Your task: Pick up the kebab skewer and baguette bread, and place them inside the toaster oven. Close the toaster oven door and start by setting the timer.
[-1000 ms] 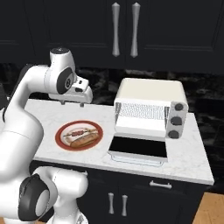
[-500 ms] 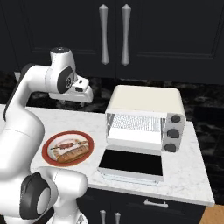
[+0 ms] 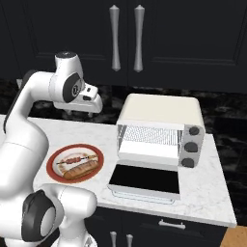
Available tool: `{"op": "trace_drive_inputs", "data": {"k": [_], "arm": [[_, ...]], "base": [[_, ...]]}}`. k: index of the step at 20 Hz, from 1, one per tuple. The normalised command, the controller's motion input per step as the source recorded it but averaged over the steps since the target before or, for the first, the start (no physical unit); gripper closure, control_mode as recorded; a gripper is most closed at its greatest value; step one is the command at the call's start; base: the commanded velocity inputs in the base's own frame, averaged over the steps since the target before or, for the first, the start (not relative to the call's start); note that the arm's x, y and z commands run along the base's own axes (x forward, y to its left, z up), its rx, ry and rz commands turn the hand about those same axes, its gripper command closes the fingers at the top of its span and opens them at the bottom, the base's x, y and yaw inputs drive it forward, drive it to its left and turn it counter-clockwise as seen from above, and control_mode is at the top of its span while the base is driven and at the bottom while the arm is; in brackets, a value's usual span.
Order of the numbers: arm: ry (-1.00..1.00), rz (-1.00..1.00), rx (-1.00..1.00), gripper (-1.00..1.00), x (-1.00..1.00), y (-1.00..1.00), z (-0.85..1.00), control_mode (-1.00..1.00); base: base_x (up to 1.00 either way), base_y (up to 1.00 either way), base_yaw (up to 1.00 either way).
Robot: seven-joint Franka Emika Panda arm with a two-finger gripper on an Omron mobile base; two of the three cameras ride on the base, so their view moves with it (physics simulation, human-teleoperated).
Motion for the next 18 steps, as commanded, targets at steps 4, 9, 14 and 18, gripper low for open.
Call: {"op": "trace_drive_inputs", "data": {"k": [4, 9, 14, 18], "arm": [[-0.09, 0.00, 0.00, -1.00, -0.29, -0.09, -0.01, -1.00], [-0.17, 0.00, 0.01, -1.00, -0.52, -0.78, 0.00, -1.00], [-0.16, 0.01, 0.01, -1.00, -0.29, -0.88, -0.14, -1.00], [-0.24, 0.00, 0.03, -1.00, -0.01, -0.89, -0.29, -1.00]], "base": [[0.00, 0.00, 0.00], [0.00, 0.00, 0.00], [0.00, 0.00, 0.00], [0.00, 0.00, 0.00]]}}
